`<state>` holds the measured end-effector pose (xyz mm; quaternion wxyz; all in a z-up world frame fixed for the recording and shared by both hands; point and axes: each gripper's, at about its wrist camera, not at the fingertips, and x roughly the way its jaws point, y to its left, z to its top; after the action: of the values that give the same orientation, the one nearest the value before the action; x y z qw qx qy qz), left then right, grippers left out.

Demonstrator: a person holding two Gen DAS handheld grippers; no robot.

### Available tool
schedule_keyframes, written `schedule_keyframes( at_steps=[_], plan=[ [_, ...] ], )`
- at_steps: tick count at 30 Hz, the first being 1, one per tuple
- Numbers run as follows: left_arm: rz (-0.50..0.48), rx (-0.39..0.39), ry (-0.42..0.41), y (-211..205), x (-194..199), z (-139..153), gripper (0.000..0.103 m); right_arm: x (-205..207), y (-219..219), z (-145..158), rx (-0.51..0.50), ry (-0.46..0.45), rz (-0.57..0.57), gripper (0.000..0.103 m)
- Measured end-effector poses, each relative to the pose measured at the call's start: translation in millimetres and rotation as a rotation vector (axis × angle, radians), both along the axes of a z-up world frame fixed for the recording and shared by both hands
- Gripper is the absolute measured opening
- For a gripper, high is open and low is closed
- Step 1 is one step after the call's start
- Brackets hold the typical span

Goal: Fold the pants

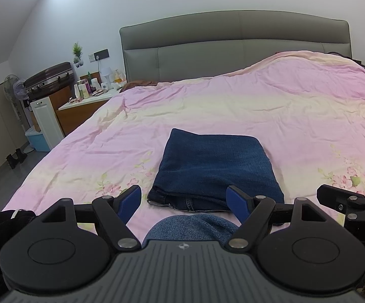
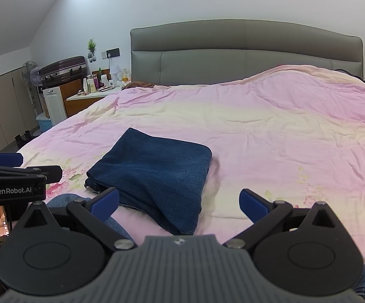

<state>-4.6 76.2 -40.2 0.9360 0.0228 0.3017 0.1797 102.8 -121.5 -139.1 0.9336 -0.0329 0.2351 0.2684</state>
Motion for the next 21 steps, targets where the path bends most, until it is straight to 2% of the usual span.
schedule_keyframes(
  at_steps=[21],
  plan=[
    [-0.005, -0.01, 0.008, 4.5, -0.8, 2.8, 0.089, 0.9, 0.0, 1.6, 0.002, 0.01, 0.002, 0.097]
  ],
)
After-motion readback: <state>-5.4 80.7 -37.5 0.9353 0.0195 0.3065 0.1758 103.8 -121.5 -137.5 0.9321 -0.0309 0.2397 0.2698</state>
